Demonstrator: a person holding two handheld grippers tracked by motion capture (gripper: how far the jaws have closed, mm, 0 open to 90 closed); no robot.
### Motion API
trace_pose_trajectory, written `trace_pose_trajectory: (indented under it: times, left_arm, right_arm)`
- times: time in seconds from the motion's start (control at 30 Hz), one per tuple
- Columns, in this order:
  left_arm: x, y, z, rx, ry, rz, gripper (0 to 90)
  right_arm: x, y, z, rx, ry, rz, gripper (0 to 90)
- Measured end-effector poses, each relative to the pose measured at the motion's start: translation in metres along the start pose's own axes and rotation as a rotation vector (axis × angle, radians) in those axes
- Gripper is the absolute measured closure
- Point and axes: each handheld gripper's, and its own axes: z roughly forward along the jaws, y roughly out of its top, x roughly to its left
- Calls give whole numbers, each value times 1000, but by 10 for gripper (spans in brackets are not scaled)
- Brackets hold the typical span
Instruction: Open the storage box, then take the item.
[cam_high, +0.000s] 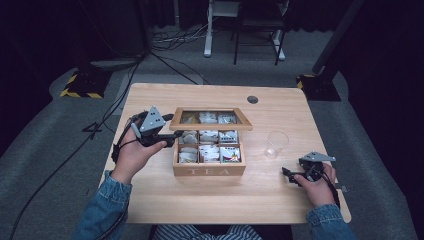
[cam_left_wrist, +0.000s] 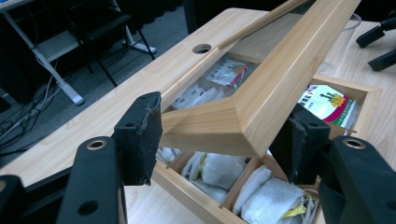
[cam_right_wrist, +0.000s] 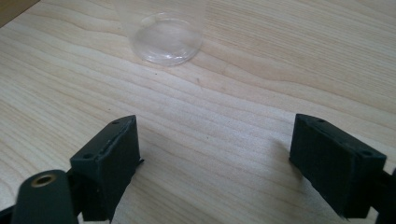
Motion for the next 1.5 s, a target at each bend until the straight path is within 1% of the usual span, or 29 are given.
trace_pose_trajectory:
  times: [0.07, 0.1, 0.17, 0.2, 0.27, 0.33, 0.43, 0.47, 0.6, 0.73, 0.83, 0.9, 1.0, 1.1, 1.17, 1.27, 1.33, 1.43, 1.5]
  left_arm:
    - [1, 3, 0, 1, 9, 12, 395]
    - [2, 4, 0, -1, 11, 11, 396]
    - [4, 6, -1, -8, 7, 5, 405]
    - [4, 7, -1, -13, 4, -1, 406]
    - [6, 8, -2, -24, 4, -11, 413]
    - [8, 10, -3, -28, 5, -17, 435]
    - [8, 13, -3, -35, 14, -29, 445]
    - [8, 13, -2, -39, 17, -34, 461]
    - [9, 13, -2, -50, 21, -47, 463]
    - [8, 12, -2, -49, 18, -52, 461]
    - [8, 11, -2, -52, 21, -45, 460]
    - [6, 10, -2, -56, 27, -53, 458]
    - [3, 10, -3, -51, 46, -45, 455]
    - [3, 8, -2, -71, 55, -55, 453]
    - [4, 8, -1, -86, 57, -73, 447]
    - [6, 10, -2, -99, 79, -78, 455]
    - [7, 8, -1, -113, 66, -92, 455]
    - [8, 8, 0, -119, 62, -88, 454]
    - [8, 8, 0, -119, 60, -85, 454]
  right_arm:
    - [2, 0, 0, -8, -26, 33, 208]
    - [2, 1, 0, -7, -34, 40, 227]
    - [2, 1, -2, -9, -19, 31, 306]
    - [3, 2, -3, -5, -7, 34, 326]
    - [5, 4, -5, -10, 13, 41, 342]
    - [8, 7, -9, -13, 19, 39, 365]
    - [13, 12, -16, 9, 28, 30, 411]
    - [14, 13, -18, 10, 38, 32, 423]
    - [21, 17, -23, 14, 68, 35, 454]
    - [30, 23, -28, 7, 88, 14, 486]
    - [38, 29, -30, 4, 111, -2, 492]
    - [44, 33, -32, -5, 121, -12, 495]
    - [51, 40, -35, -17, 130, -36, 513]
    - [60, 47, -38, -21, 157, -37, 521]
    - [67, 53, -40, -28, 166, -54, 521]
    - [78, 64, -44, -36, 171, -73, 520]
    - [85, 71, -45, -43, 184, -81, 521]
    - [95, 81, -44, -56, 197, -106, 514]
    - [101, 87, -42, -56, 201, -123, 513]
